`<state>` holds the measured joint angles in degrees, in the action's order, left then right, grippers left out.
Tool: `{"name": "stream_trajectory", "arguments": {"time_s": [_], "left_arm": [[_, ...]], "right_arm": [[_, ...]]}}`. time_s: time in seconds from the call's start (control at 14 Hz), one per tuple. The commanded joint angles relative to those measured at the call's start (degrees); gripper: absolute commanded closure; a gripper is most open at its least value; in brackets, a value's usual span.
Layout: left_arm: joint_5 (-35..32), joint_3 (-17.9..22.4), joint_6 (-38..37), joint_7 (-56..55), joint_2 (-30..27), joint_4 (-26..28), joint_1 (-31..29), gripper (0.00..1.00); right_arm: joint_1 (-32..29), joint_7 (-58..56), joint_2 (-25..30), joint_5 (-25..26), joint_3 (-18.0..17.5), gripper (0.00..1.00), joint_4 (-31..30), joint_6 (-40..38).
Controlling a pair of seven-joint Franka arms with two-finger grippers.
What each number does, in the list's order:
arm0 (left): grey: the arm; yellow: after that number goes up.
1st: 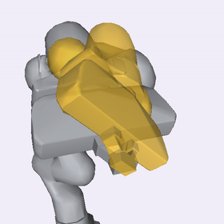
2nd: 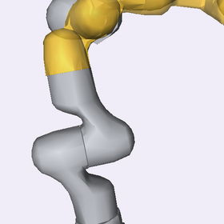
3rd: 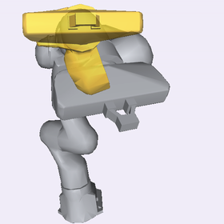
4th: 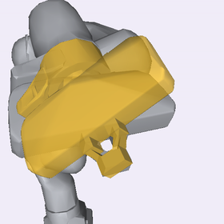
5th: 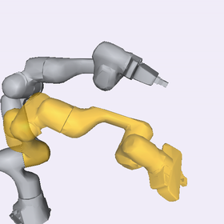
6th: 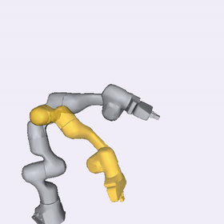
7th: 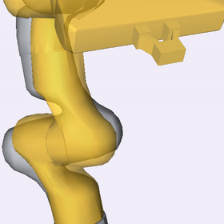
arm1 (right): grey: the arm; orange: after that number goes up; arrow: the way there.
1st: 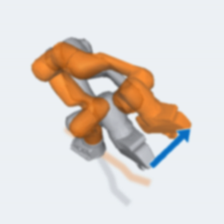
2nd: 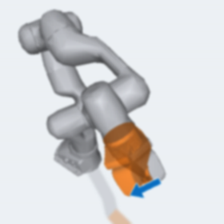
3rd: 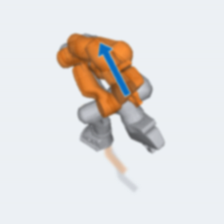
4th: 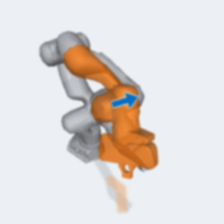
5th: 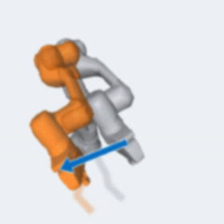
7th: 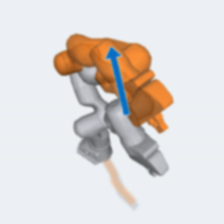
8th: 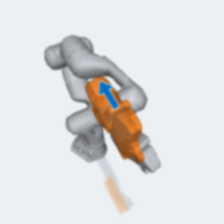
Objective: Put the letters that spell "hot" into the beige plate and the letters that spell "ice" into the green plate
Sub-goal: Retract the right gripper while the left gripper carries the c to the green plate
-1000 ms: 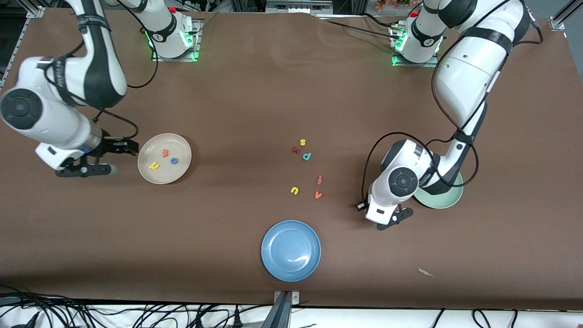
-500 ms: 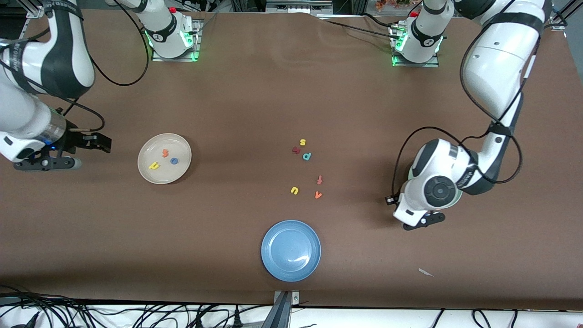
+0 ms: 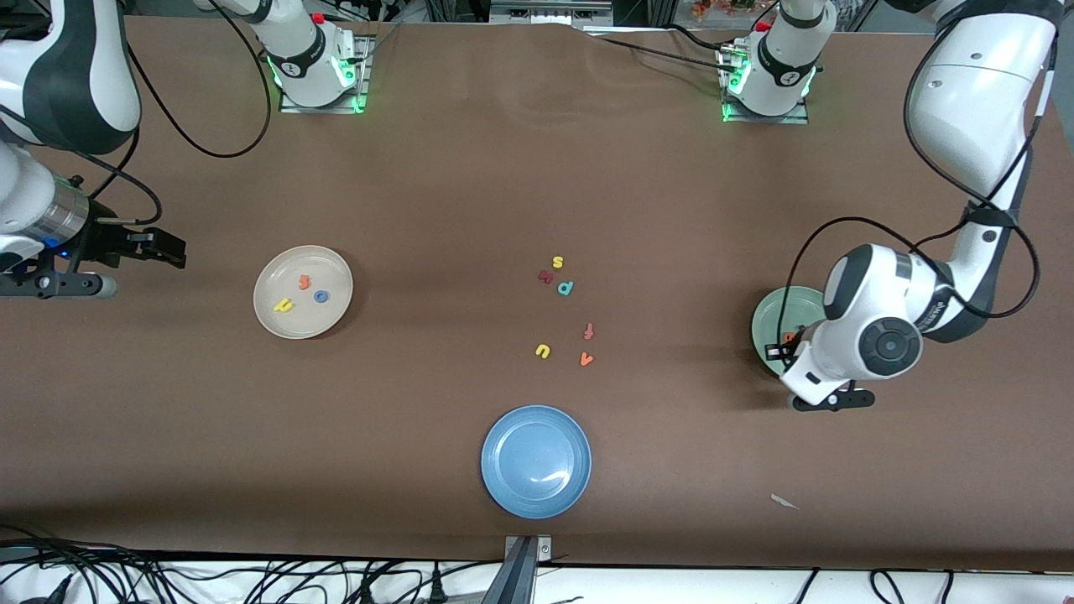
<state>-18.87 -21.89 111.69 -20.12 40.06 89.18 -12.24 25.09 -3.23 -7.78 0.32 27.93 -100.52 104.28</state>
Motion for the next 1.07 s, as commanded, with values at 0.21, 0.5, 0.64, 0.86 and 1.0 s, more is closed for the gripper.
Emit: {"name": "stream_trajectory", "arguments": {"time_s": [0.21, 0.5, 0.64, 0.86, 1.0], "left_arm": [[0.15, -0.70, 13.35, 3.69, -6.56, 13.98, -4.54, 0.82], [0.06, -0.61, 15.49, 3.69, -8.68, 16.73, -4.98, 0.51], [0.15, -0.70, 14.97, 3.51, -8.68, 16.21, -4.90, 0.00], [0.23, -0.62, 14.70, 3.16, -9.12, 15.59, -4.90, 0.00], [0.23, -0.35, 14.70, 3.33, -9.47, 15.33, -4.98, 0.00]], "right_arm": [[-0.47, 1.30, -0.05, -1.73, -0.59, 0.01, 3.31, -1.45], [-17.85, 3.93, 1.35, -1.56, -19.28, 0.01, 4.54, -2.58], [-18.06, 4.02, 2.58, -1.38, -19.14, 0.01, 3.93, -2.77], [-17.97, 4.11, 3.38, -1.38, -19.14, 0.01, 2.78, -1.89], [-18.06, 4.19, 2.77, -1.64, -19.23, 0.01, 3.57, -1.62]]}}
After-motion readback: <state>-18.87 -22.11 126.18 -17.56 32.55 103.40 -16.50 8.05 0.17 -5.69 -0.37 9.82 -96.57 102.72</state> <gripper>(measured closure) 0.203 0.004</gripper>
